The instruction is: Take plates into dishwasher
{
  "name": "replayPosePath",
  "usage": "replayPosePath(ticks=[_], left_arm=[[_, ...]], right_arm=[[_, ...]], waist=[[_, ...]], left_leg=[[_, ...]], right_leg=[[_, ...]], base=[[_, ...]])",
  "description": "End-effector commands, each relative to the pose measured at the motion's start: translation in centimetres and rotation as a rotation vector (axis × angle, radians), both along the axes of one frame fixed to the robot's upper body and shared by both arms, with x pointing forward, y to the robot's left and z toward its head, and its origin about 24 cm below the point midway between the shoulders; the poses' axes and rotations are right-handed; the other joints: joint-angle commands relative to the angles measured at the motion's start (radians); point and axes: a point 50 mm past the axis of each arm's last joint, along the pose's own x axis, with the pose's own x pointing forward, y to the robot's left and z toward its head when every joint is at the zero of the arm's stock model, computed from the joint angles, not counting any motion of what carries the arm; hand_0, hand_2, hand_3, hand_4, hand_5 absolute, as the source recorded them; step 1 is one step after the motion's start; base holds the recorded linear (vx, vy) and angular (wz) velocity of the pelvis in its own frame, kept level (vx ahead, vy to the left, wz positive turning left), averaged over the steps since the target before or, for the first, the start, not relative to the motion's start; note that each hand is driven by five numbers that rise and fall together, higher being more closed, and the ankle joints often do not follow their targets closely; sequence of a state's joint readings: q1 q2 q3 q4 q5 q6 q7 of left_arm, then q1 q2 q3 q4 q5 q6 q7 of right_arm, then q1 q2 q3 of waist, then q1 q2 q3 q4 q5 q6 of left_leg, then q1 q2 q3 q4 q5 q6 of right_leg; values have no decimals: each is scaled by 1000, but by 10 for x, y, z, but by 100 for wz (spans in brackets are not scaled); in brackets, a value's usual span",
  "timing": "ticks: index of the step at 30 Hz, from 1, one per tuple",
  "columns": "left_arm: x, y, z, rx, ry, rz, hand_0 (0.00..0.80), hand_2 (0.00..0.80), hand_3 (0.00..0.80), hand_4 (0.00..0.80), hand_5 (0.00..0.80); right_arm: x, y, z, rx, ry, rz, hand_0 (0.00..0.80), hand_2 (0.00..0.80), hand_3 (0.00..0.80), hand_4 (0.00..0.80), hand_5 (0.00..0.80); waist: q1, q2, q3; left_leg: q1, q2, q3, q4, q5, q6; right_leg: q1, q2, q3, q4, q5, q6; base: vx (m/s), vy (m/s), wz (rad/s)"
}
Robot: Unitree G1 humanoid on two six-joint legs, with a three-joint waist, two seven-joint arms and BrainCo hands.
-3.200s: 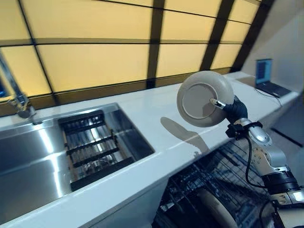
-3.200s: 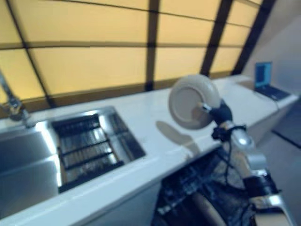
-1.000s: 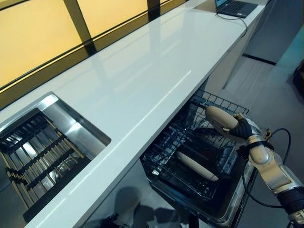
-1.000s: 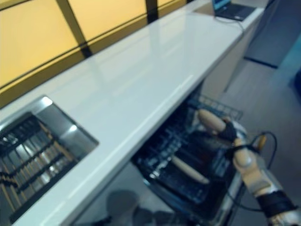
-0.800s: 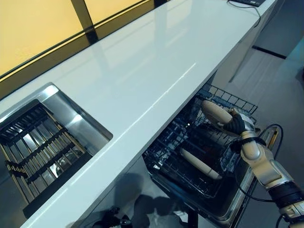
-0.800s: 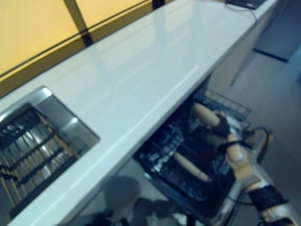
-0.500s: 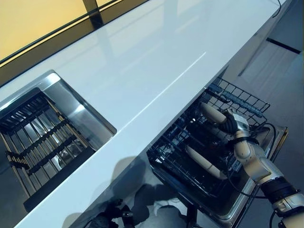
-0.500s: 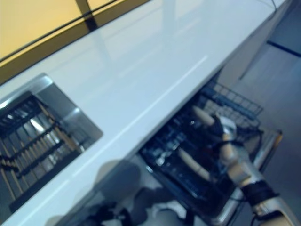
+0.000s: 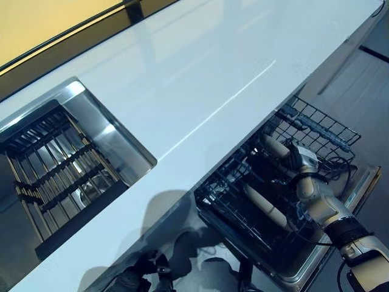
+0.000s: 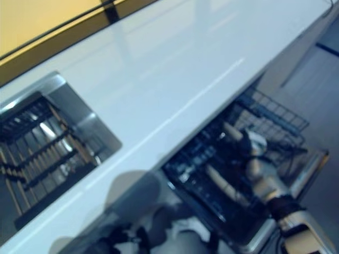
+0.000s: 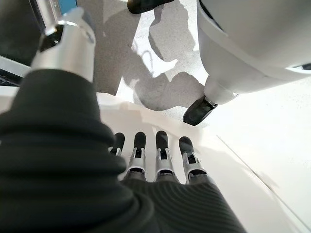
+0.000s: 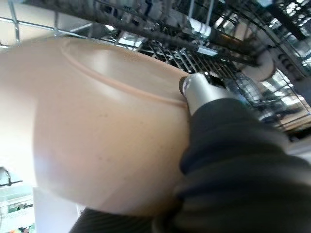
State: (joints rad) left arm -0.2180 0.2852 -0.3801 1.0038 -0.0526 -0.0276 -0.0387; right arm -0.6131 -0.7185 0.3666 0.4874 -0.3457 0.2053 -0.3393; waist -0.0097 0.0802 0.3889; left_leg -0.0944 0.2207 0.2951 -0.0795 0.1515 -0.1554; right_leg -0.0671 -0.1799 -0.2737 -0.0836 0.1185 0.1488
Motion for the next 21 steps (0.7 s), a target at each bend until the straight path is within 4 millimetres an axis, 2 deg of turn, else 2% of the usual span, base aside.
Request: replayPosePath(ticks=[1,10,21], left_arm=[[28,19,22,91,-82,-36,0,0,0,0,0],[38,15,29,88,-115,-51,0,0,0,0,0],[44,13,34,86,-127,-71,0,0,0,0,0]], right_arm=[[14,2,48,-40,-157,-31,800,800,800,800,800],[20,-18,36,-22,-62,-166,800,800,800,800,800],[23,-26,29,-55,16,-236,800,800,800,800,800]], waist=[[19,-18,3],[37,-4,23],[50,13,35]], left_leg=[[-80,-40,-27,19,4,43],[-92,-52,-38,17,3,49],[-104,-63,-47,14,3,54]], right_leg=[[-56,10,-17,160,-122,-48],[-73,4,-28,172,-122,-49],[-91,-2,-38,188,-124,-50]], base=[[-24,-3,8],[-22,-6,5],[1,-1,2]])
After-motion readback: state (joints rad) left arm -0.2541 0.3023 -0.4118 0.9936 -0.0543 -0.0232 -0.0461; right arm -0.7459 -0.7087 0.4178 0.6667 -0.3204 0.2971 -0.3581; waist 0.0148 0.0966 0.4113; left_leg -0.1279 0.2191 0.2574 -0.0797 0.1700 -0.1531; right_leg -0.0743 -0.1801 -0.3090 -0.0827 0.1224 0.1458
